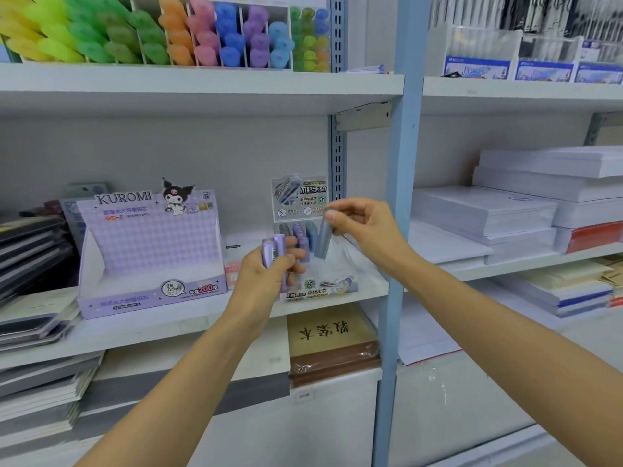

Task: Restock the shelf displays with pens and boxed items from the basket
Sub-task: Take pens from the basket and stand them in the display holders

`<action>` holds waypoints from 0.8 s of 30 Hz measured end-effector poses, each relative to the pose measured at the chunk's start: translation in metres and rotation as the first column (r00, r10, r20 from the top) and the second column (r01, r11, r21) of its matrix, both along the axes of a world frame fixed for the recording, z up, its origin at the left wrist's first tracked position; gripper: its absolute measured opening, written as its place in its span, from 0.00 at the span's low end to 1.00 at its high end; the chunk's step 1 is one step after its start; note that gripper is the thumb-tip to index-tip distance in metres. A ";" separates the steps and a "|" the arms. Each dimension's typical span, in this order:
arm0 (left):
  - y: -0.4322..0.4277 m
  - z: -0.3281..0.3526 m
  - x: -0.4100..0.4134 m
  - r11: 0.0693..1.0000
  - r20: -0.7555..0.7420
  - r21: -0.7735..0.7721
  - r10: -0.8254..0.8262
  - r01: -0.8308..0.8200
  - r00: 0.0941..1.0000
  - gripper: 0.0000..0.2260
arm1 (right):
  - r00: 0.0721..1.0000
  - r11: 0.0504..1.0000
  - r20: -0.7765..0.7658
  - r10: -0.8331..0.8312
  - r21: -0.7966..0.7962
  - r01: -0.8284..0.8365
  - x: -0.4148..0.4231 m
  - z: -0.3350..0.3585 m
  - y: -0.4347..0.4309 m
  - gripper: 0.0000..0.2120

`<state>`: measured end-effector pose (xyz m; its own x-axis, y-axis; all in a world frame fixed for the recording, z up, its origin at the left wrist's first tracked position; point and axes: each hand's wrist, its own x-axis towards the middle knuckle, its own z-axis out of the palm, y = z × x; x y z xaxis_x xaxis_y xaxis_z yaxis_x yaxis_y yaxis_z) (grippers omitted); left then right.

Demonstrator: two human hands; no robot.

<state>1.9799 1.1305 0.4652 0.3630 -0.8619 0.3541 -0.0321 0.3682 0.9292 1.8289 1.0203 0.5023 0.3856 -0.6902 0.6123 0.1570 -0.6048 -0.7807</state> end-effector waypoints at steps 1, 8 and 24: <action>0.000 0.000 0.002 1.000 -0.028 -0.001 -0.026 0.026 0.999 0.08 | 0.999 0.999 0.020 -0.038 0.002 0.038 -0.001 0.000 -0.007 0.08; -0.002 -0.006 0.013 0.994 0.018 -0.034 -0.107 0.108 0.994 0.10 | 0.974 0.978 -0.107 -0.202 -0.067 0.195 0.016 -0.014 -0.043 0.10; -0.010 -0.018 0.030 0.988 -0.001 -0.016 -0.153 0.153 0.988 0.09 | 0.895 0.962 -0.368 -0.253 -0.197 0.191 0.038 -0.024 -0.071 0.10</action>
